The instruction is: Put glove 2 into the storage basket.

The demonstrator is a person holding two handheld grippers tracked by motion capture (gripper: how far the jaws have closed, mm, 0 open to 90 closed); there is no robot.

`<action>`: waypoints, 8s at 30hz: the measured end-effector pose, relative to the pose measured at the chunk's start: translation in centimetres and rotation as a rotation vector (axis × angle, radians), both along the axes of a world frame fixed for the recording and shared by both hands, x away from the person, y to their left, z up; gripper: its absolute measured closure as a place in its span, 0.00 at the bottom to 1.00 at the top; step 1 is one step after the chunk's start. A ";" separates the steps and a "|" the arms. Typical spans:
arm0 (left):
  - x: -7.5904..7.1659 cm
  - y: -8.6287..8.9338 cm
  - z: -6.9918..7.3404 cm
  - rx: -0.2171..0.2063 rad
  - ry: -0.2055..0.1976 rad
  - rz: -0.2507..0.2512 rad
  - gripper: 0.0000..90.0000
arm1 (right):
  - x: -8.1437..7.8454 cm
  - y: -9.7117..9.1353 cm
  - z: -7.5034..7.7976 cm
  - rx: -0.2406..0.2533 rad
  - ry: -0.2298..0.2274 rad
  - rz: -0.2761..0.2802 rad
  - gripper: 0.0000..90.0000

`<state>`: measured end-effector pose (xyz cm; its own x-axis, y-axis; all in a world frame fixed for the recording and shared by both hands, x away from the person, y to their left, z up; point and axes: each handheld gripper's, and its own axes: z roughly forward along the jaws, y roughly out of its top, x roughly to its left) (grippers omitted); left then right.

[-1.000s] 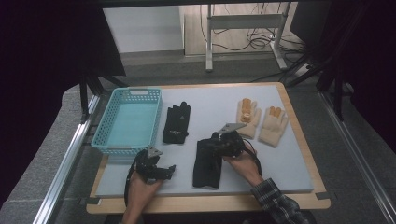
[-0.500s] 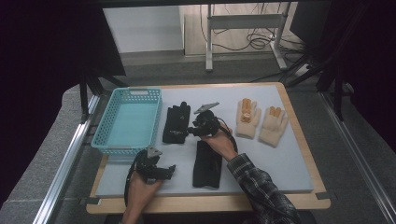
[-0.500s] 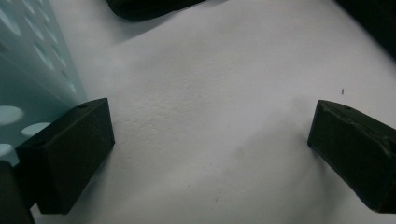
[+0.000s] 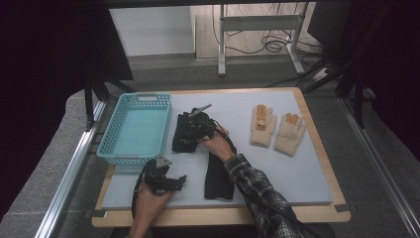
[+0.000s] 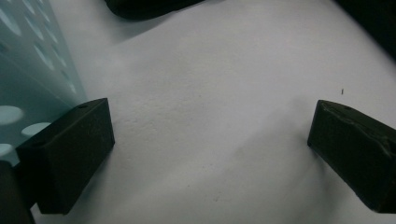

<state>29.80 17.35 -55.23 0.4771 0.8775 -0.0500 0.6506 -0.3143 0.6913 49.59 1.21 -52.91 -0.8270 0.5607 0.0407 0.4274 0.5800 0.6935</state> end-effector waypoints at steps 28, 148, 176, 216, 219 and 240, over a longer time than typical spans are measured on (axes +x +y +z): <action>0.0 0.0 0.0 0.002 0.002 0.000 0.01 | 0.6 0.8 0.1 -0.012 -0.037 -0.037 0.49; 0.0 0.0 0.0 -0.001 -0.002 0.003 0.01 | -17.6 -12.1 5.1 0.120 -0.054 -0.195 0.94; -0.1 0.0 0.0 -0.007 -0.006 0.006 0.02 | -18.2 -18.0 0.4 0.067 0.063 -0.113 0.98; -0.8 2.0 -0.1 -0.006 -0.010 0.009 0.03 | -16.4 -14.3 1.0 0.027 -0.055 -0.048 0.48; -0.8 2.0 -0.2 -0.005 -0.009 0.009 0.03 | -16.3 -15.7 1.1 0.002 -0.066 -0.067 0.38; -0.7 1.9 -0.2 -0.009 -0.004 0.009 0.02 | -14.6 -26.4 -0.2 -0.020 -0.080 -0.325 0.13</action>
